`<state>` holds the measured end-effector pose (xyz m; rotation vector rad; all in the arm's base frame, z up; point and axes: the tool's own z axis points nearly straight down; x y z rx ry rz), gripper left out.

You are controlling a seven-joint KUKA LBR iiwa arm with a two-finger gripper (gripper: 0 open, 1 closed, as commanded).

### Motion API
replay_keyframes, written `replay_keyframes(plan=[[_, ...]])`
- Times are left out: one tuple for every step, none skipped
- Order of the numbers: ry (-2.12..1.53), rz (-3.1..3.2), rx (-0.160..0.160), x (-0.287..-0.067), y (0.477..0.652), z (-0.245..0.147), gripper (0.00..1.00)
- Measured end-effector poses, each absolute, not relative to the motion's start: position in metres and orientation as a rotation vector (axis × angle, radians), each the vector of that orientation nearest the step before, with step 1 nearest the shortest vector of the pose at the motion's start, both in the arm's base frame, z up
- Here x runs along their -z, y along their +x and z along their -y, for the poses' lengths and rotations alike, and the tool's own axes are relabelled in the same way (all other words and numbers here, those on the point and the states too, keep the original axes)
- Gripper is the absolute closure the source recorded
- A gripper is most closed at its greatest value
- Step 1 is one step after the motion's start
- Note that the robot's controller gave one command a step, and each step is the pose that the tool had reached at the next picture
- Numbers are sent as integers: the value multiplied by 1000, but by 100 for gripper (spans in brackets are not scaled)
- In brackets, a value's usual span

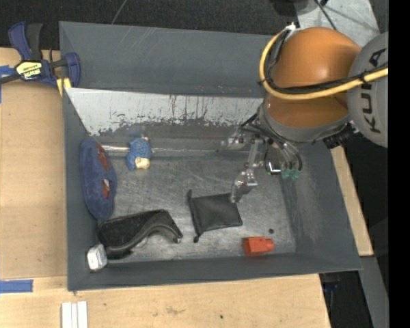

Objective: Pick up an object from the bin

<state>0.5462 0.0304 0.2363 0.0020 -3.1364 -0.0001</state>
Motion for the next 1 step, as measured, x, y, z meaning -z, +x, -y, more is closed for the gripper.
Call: replay_keyframes(plan=[[423, 3123, -1, -73, 527, -31, 0]])
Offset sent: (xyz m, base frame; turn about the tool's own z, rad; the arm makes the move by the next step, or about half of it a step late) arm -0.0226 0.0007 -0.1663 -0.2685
